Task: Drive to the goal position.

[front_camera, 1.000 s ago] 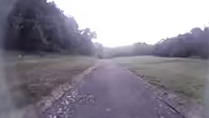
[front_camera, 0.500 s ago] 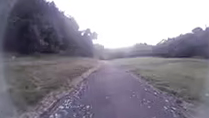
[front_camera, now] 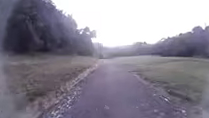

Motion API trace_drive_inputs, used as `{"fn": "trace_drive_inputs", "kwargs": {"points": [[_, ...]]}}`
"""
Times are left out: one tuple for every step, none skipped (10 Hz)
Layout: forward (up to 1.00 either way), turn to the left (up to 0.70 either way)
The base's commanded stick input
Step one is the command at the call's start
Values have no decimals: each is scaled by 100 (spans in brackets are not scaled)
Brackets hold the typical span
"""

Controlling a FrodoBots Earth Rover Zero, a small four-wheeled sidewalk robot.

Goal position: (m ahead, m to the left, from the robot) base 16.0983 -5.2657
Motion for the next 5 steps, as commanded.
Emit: {"fn": "trace_drive_inputs", "kwargs": {"points": [[70, 0], [70, 0], [70, 0], [70, 0], [70, 0]]}}
